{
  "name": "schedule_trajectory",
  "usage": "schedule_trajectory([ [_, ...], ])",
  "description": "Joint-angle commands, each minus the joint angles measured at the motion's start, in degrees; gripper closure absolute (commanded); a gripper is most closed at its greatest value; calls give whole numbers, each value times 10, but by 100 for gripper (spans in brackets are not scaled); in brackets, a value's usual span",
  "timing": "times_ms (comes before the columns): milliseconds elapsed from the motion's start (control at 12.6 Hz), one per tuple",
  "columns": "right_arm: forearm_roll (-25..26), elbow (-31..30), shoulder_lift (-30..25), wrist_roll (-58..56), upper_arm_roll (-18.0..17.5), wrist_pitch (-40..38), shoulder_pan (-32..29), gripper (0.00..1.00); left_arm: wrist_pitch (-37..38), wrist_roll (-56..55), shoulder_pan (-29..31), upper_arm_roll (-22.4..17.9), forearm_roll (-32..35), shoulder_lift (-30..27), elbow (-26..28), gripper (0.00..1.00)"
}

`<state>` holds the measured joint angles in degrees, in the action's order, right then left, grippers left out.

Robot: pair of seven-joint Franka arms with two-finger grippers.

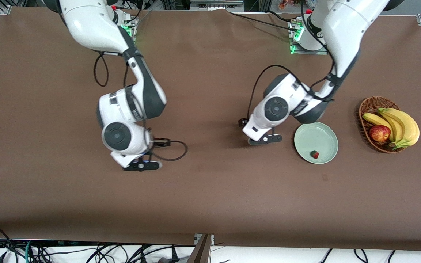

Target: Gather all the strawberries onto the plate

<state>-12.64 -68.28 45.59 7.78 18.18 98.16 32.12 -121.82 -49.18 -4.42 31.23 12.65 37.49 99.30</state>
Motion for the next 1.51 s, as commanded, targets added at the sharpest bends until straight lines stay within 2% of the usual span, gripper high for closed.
schedule_trajectory([
  [0, -6, -77, -13, -94, 63, 0, 2, 0, -65, -32, 0, -6, 41, 7, 34, 0],
  [238, -8, -189, -48, -178, 85, 96, -12, 0, -107, -63, 1, -6, 58, 28, 51, 0],
  [318, -8, -235, -65, -190, 85, 134, -14, 0, -108, -63, 3, -6, 61, 28, 57, 8],
  [397, -8, -264, -80, -190, 85, 155, -14, 0, -109, -66, 1, -6, 61, 28, 58, 40],
  [477, -9, -290, -89, -190, 85, 167, -14, 0, -109, -66, 0, -6, 61, 29, 58, 61],
  [556, -12, -321, -97, -190, 85, 194, -14, 0, -108, -67, 4, -6, 61, 28, 60, 81],
  [635, -23, -350, -105, -189, 85, 223, -14, 0, -106, -67, 3, -6, 61, 29, 62, 91],
  [953, -55, -373, -108, -188, 84, 235, -14, 0, -89, -62, 10, -5, 61, 20, 57, 98],
  [1191, -72, -389, -107, -187, 84, 244, -14, 2, 61, -22, 18, -4, 61, -5, 7, 100],
  [1430, -78, -396, -107, -187, 84, 249, -14, 37, 228, 104, 40, -5, 60, -7, -73, 99],
])
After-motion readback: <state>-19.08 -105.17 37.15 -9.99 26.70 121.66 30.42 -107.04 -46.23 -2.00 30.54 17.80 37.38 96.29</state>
